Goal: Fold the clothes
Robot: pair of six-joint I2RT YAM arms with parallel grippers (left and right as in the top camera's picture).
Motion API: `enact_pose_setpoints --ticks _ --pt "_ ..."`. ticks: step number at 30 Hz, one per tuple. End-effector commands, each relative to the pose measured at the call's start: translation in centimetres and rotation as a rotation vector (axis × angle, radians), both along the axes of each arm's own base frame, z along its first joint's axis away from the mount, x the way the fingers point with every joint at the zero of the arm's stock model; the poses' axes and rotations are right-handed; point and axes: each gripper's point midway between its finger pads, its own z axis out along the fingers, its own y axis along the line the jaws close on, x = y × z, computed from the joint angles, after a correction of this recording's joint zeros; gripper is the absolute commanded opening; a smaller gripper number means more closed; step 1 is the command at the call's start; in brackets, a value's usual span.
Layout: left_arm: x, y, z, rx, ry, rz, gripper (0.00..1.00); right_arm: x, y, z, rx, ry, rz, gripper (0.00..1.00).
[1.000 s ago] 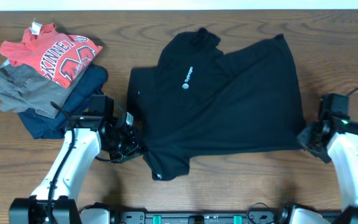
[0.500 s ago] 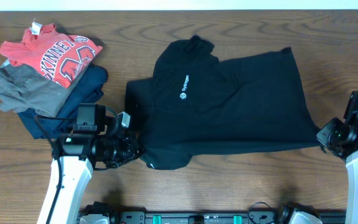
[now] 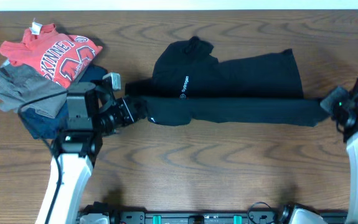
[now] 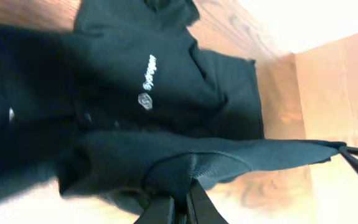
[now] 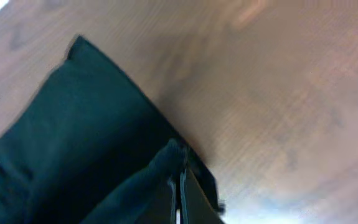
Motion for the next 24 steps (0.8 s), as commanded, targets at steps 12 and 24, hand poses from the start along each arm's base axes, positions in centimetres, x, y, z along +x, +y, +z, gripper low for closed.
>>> enact_pose_setpoints --ticks 12,24 --pt "7.6 -1.2 -8.4 -0.031 0.059 0.04 0.25 7.3 3.3 -10.1 0.08 0.083 0.172 0.01" --pt "7.9 1.5 -5.1 -0.11 0.0 0.07 0.73 6.9 1.0 -5.9 0.02 -0.001 0.147 0.51"
